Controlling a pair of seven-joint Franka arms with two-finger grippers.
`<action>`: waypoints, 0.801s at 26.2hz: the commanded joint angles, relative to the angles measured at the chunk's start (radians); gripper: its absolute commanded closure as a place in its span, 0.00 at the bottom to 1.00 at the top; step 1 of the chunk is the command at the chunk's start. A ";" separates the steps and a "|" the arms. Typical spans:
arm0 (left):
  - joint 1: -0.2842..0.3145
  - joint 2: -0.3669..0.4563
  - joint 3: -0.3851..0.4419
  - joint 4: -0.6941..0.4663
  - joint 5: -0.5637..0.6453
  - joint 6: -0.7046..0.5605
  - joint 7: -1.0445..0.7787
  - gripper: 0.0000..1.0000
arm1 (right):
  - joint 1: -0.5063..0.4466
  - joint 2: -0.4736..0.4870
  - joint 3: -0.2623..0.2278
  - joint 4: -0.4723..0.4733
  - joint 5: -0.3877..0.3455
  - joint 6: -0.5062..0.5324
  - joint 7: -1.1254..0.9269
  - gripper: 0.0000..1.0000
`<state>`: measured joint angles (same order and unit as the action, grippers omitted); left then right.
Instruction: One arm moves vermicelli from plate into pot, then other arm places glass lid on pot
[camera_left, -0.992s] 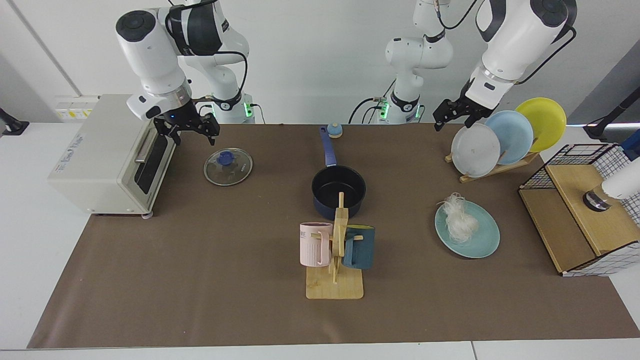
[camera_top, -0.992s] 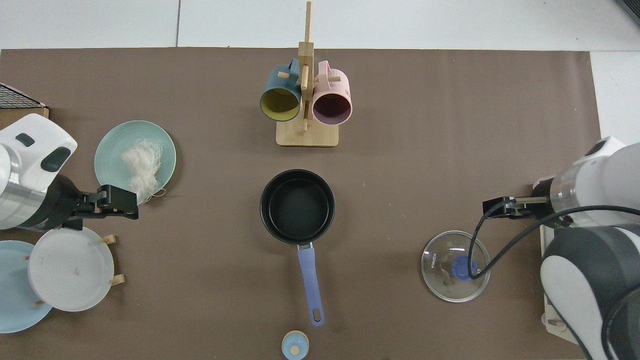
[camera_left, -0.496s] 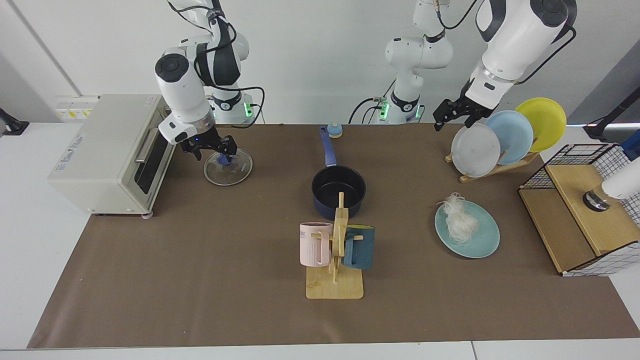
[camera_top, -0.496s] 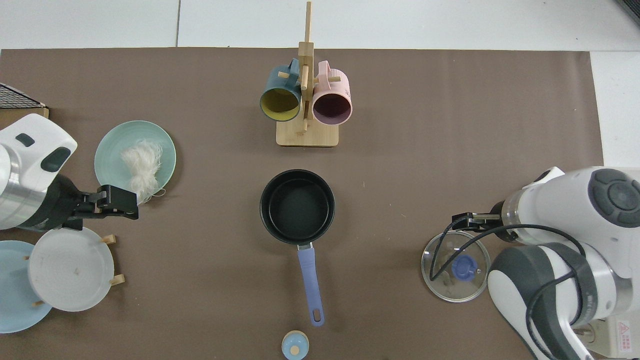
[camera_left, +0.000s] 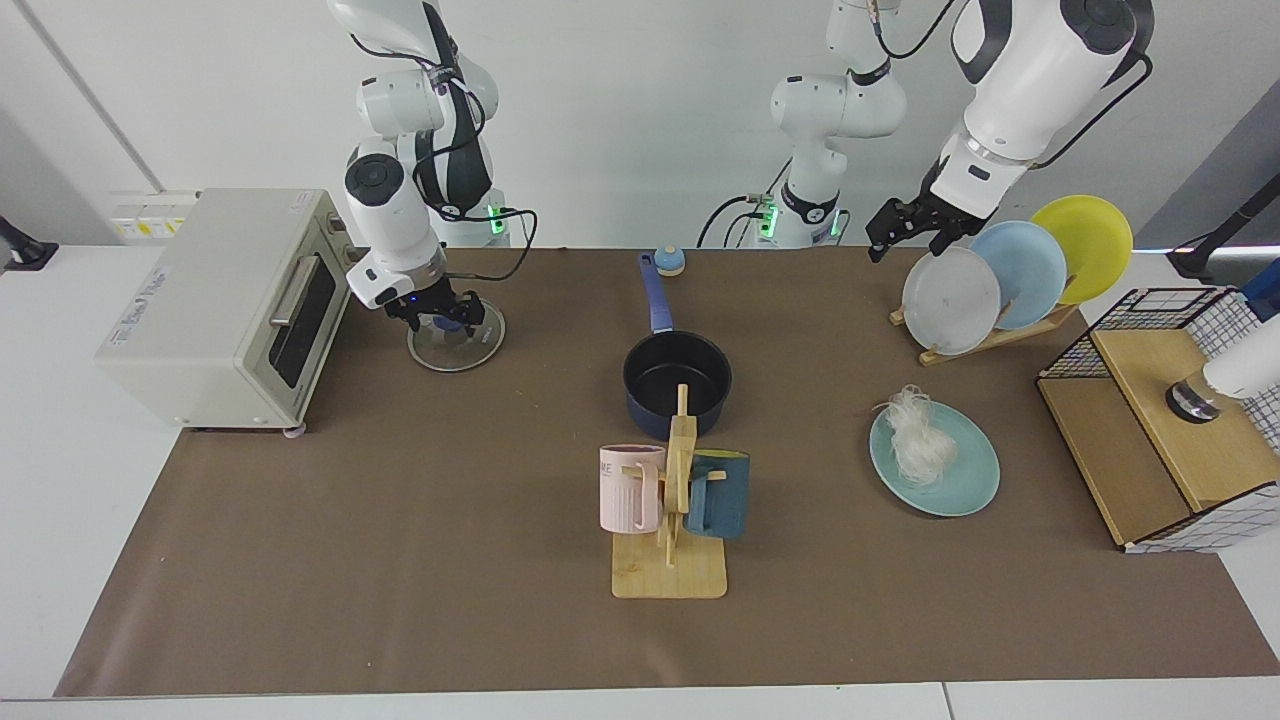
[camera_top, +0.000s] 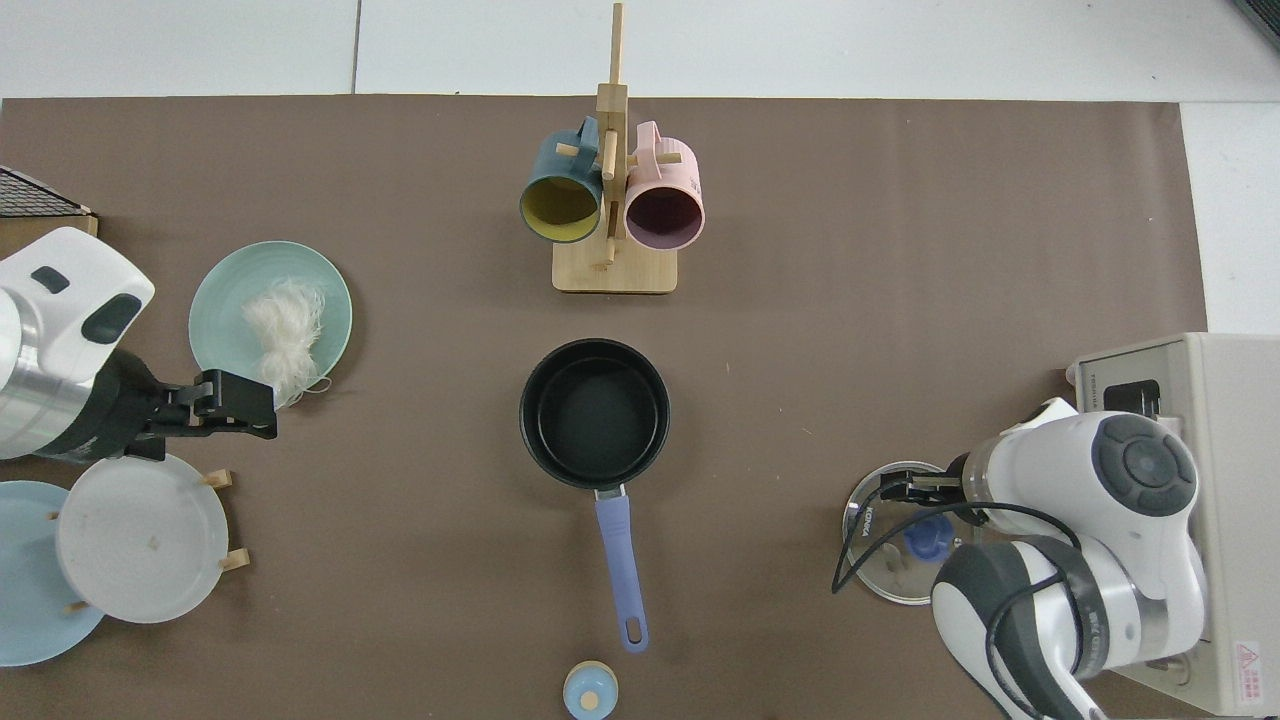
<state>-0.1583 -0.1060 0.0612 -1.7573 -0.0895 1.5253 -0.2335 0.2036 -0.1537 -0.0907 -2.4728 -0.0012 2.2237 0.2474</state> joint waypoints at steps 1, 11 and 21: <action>0.006 -0.014 -0.006 -0.005 -0.001 0.004 -0.006 0.00 | 0.005 -0.052 -0.001 -0.086 0.003 0.053 0.026 0.00; 0.141 0.161 0.023 -0.005 0.007 0.358 0.118 0.00 | 0.023 -0.095 -0.001 -0.190 0.001 0.094 0.058 0.00; 0.143 0.402 0.008 -0.014 0.007 0.640 0.281 0.00 | 0.042 -0.095 -0.001 -0.215 -0.029 0.132 0.087 0.00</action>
<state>0.0055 0.2213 0.0778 -1.7783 -0.0863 2.0883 0.0094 0.2495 -0.2206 -0.0895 -2.6472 -0.0066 2.3020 0.3101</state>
